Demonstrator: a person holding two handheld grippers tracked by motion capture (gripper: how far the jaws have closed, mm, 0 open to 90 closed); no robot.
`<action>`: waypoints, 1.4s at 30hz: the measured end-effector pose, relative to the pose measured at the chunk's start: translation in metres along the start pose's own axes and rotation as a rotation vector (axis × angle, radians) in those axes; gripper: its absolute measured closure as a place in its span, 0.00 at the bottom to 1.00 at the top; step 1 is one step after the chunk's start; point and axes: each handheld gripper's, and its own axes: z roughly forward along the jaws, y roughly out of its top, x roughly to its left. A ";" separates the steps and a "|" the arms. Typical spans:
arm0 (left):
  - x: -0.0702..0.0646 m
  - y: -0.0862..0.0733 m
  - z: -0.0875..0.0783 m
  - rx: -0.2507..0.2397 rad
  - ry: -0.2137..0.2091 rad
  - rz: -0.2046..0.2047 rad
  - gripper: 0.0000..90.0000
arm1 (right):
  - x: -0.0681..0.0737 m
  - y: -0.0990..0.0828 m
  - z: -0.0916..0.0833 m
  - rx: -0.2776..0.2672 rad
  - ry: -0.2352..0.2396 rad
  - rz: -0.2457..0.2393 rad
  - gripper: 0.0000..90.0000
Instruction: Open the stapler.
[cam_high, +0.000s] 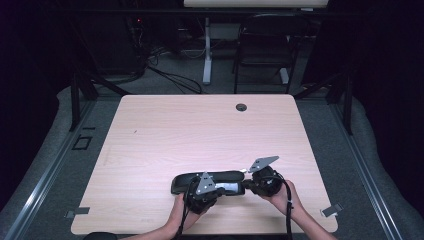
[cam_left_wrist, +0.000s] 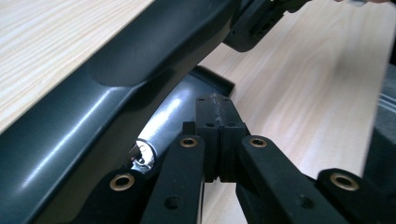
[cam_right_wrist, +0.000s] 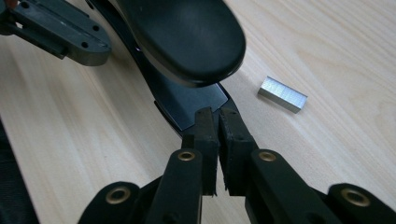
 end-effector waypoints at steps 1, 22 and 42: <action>-0.001 -0.001 0.003 -0.005 0.007 -0.001 1.00 | 0.001 0.000 0.002 0.002 -0.006 -0.008 0.99; -0.001 -0.002 0.021 -0.077 0.089 -0.059 1.00 | 0.019 0.002 0.035 -0.020 -0.081 -0.086 1.00; -0.005 -0.005 0.032 -0.122 0.127 -0.083 1.00 | 0.029 -0.003 0.037 -0.070 -0.125 -0.096 1.00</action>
